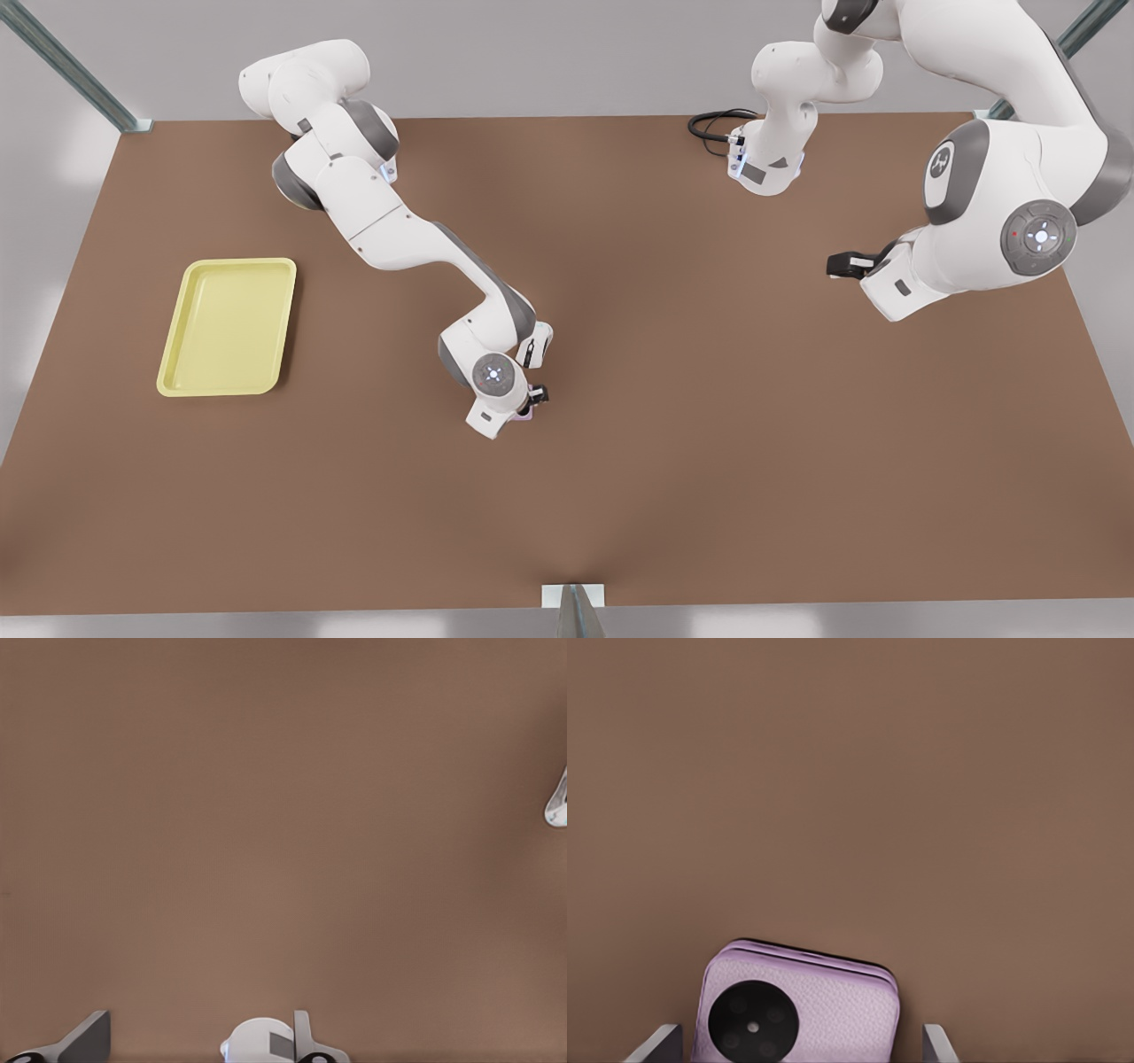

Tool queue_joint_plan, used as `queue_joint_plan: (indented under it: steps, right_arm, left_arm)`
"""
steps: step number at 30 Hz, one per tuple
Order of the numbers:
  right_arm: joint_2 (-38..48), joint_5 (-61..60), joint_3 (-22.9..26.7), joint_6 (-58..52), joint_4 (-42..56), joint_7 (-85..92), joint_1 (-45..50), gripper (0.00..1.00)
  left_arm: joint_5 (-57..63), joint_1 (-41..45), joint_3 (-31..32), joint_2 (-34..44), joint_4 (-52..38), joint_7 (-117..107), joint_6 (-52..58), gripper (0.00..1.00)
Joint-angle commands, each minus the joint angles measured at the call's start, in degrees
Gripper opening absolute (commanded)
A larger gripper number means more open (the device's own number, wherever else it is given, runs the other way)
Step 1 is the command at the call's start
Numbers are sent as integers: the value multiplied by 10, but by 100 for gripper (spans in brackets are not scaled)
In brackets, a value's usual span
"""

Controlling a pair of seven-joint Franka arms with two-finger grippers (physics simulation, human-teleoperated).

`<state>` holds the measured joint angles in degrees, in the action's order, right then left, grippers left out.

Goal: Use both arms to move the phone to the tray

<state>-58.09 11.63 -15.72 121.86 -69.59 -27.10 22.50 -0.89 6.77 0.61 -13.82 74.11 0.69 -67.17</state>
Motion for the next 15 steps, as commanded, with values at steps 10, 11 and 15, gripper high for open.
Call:
queue_joint_plan:
  steps: [10,11,15]
  right_arm:
    - [4,1,0,7,-12,-41,4,100]
    - [4,1,0,7,-16,-41,4,100]
    - [6,1,-4,8,-29,-53,4,99]
  left_arm:
    - [0,0,0,0,0,-2,1,100]
    - [0,0,0,-1,0,-1,1,100]
    - [0,0,0,-2,0,-1,1,100]
